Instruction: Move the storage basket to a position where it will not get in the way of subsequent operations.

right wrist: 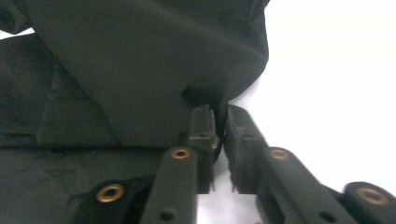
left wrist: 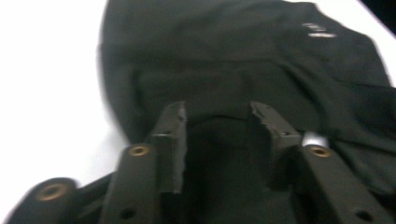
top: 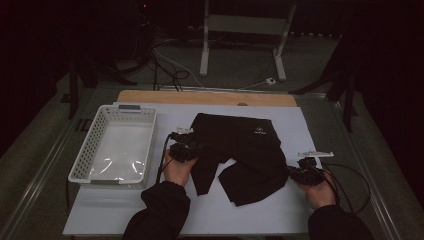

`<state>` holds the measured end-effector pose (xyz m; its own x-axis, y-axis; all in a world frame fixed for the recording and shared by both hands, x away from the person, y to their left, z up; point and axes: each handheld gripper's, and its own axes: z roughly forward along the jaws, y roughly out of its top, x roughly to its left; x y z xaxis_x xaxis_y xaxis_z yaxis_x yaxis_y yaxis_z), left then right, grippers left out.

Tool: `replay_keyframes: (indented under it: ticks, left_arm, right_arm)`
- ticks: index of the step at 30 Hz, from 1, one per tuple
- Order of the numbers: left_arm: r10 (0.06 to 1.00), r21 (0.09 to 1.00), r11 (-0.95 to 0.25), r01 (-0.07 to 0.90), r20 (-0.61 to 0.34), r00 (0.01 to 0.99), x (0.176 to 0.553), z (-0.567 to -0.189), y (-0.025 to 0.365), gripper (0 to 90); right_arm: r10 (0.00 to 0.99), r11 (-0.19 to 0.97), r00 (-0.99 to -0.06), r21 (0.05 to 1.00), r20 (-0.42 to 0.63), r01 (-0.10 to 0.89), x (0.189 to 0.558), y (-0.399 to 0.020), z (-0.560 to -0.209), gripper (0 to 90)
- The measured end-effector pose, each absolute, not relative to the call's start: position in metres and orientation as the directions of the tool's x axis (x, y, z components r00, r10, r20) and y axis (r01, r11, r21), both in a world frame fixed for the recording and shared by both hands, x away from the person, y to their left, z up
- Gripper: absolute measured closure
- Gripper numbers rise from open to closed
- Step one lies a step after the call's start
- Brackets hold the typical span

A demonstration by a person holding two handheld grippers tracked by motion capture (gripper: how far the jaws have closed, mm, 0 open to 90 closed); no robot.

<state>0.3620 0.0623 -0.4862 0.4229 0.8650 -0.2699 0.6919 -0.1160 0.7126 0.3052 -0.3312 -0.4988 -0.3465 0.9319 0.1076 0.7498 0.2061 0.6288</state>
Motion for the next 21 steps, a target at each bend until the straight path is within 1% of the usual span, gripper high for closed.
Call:
replay_keyframes:
  ticks: [1,3,7,11,12,13,14,17,18,21]
  left_arm:
    - [0.861,0.718,-0.126,0.685,-0.264,0.434,0.360,-0.485,0.060,52.6]
    - [0.846,0.733,-0.141,0.665,-0.260,0.466,0.353,-0.481,0.053,49.8]
    - [0.805,0.735,-0.203,0.647,-0.251,0.538,0.343,-0.480,0.034,49.1]
    - [0.766,0.722,-0.251,0.645,-0.258,0.588,0.339,-0.488,0.018,48.5]
    - [0.766,0.722,-0.251,0.645,-0.258,0.588,0.339,-0.488,0.018,48.4]
    - [0.742,0.711,-0.292,0.640,-0.254,0.621,0.337,-0.494,0.009,48.2]
    - [0.734,0.704,-0.310,0.639,-0.250,0.631,0.337,-0.497,0.004,48.2]
    - [0.722,0.690,-0.340,0.640,-0.244,0.647,0.336,-0.503,-0.004,48.2]
    - [0.715,0.672,-0.372,0.641,-0.232,0.659,0.336,-0.510,-0.012,48.2]
    - [0.705,0.641,-0.420,0.642,-0.214,0.676,0.336,-0.518,-0.019,50.6]
  right_arm:
    - [0.931,0.201,-0.347,0.631,0.115,0.750,0.304,-0.331,-0.499,72.6]
    - [0.932,0.196,-0.343,0.635,0.116,0.747,0.302,-0.330,-0.498,65.3]
    - [0.932,0.188,-0.339,0.628,0.128,0.755,0.297,-0.326,-0.498,52.5]
    - [0.937,0.184,-0.327,0.619,0.125,0.763,0.293,-0.325,-0.500,44.9]
    - [0.935,0.182,-0.328,0.614,0.133,0.768,0.292,-0.325,-0.500,44.0]
    - [0.936,0.183,-0.328,0.612,0.131,0.769,0.291,-0.324,-0.501,43.3]
    - [0.936,0.182,-0.326,0.608,0.135,0.773,0.290,-0.325,-0.502,42.3]
    - [0.938,0.178,-0.319,0.601,0.135,0.779,0.289,-0.324,-0.503,42.2]
    - [0.936,0.182,-0.323,0.598,0.137,0.780,0.289,-0.324,-0.504,42.3]
    - [0.933,0.185,-0.328,0.583,0.150,0.791,0.286,-0.324,-0.504,45.0]
